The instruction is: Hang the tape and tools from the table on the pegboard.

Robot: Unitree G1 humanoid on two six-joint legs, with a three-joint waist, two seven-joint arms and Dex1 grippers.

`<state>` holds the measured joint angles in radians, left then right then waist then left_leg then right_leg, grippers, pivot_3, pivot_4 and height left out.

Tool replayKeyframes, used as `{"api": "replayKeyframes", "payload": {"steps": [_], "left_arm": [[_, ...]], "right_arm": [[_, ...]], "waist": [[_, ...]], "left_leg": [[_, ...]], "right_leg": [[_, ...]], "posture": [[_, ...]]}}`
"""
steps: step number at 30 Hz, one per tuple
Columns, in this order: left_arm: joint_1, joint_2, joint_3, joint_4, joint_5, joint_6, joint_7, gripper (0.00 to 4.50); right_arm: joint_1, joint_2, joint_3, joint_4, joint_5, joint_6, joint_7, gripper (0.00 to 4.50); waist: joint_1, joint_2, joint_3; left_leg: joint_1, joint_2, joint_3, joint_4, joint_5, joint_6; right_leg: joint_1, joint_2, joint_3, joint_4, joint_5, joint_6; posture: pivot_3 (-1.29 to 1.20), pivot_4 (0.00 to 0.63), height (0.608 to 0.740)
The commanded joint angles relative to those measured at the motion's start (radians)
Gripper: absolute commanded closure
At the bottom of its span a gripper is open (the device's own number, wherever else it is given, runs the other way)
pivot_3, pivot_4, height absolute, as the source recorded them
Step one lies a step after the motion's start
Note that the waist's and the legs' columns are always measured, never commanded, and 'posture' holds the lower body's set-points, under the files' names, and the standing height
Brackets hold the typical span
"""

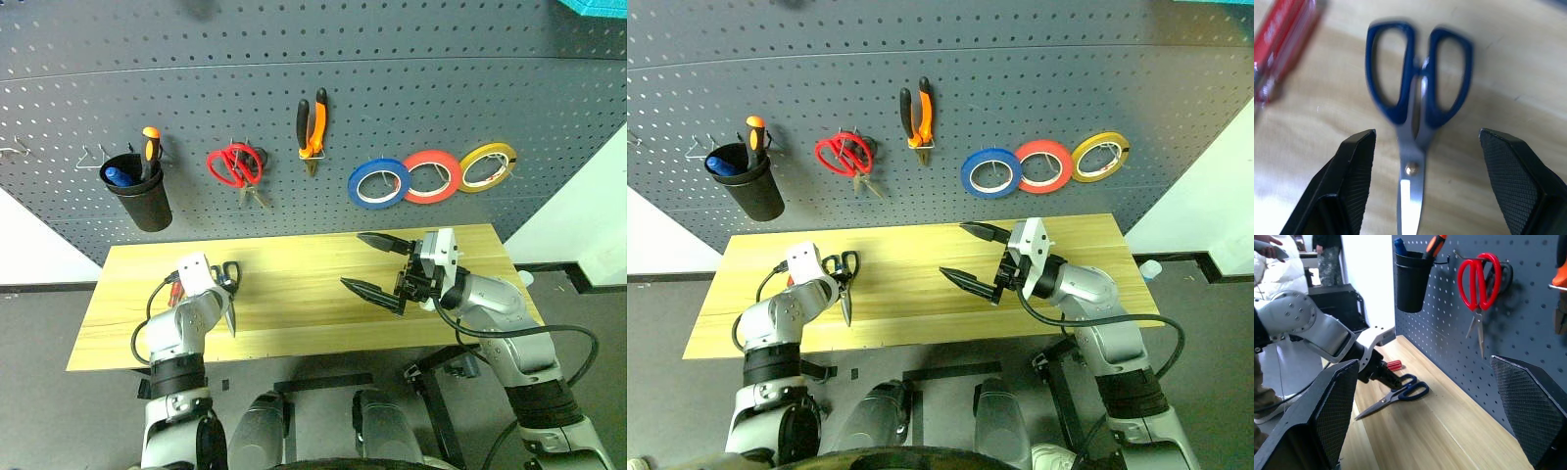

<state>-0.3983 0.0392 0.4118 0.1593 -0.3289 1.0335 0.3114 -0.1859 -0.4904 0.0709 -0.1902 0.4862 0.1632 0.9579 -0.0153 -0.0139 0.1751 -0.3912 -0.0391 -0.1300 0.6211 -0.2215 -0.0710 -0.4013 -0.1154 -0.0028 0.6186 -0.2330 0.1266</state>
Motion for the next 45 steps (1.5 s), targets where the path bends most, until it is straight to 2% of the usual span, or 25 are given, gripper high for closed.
{"api": "replayKeyframes", "payload": {"steps": [1,10,22,25,31,32,40,45], "left_arm": [[-0.062,0.017,0.001,0.068,0.032,0.021,0.025,0.96],[-0.171,0.022,0.057,0.256,0.038,-0.004,0.047,0.96],[-0.243,0.081,0.051,0.507,0.088,-0.072,0.068,0.96],[-0.252,0.087,0.047,0.533,0.096,-0.087,0.077,1.55],[-0.253,0.087,0.060,0.537,0.083,-0.109,0.083,3.46],[-0.251,0.089,0.061,0.535,0.083,-0.108,0.085,3.65],[-0.247,0.101,0.057,0.538,0.077,-0.082,0.066,3.71],[-0.156,0.090,-0.008,0.329,0.069,-0.034,-0.021,3.72]], "right_arm": [[0.003,-0.017,-0.002,-0.059,0.031,0.052,0.014,0.00],[0.049,-0.044,-0.016,-0.047,0.041,0.101,0.057,0.00],[0.029,-0.044,-0.012,-0.110,0.039,0.163,-0.004,0.00],[0.017,-0.045,-0.012,-0.137,0.042,0.191,-0.024,0.00],[-0.002,-0.043,-0.015,-0.159,0.043,0.220,-0.044,0.00],[-0.004,-0.042,-0.015,-0.159,0.042,0.221,-0.046,0.00],[0.002,-0.037,-0.011,-0.145,0.030,0.200,-0.044,0.00],[0.003,-0.029,-0.023,-0.138,0.048,0.188,-0.035,0.00]], "waist": [[0.002,0.000,0.000],[0.000,-0.001,0.000],[0.001,-0.001,0.000],[0.000,-0.001,0.000],[0.000,-0.001,-0.001],[0.000,-0.001,-0.001],[0.000,-0.001,-0.001],[-0.004,-0.001,-0.001]], "left_leg": [[0.000,0.000,0.000,0.000,0.000,0.000],[0.000,0.000,0.000,0.002,0.000,0.000],[0.000,0.000,0.000,0.002,0.000,0.000],[0.000,0.000,0.000,0.002,0.000,0.000],[0.000,0.000,0.000,0.002,0.000,0.000],[0.000,0.000,0.000,0.002,0.000,0.000],[0.000,0.000,0.000,0.002,0.000,0.000],[0.000,0.000,0.000,0.002,0.000,0.000]], "right_leg": [[0.000,0.000,0.000,0.000,0.000,0.000],[0.001,0.000,0.000,-0.001,0.000,0.000],[0.001,0.000,0.000,-0.001,0.001,0.001],[0.002,0.000,0.000,-0.001,0.001,0.001],[0.002,0.000,0.000,-0.001,0.001,0.002],[0.001,0.000,0.000,-0.001,0.001,0.002],[0.002,0.000,0.000,-0.001,0.001,0.002],[0.002,0.000,0.000,-0.001,0.001,0.002]], "posture": [[-0.03,0.114,0.740],[-0.05,0.117,0.740],[-0.05,0.119,0.740],[-0.05,0.119,0.740],[-0.05,0.118,0.740],[-0.05,0.118,0.740],[-0.04,0.114,0.740],[-0.05,0.112,0.740]]}}
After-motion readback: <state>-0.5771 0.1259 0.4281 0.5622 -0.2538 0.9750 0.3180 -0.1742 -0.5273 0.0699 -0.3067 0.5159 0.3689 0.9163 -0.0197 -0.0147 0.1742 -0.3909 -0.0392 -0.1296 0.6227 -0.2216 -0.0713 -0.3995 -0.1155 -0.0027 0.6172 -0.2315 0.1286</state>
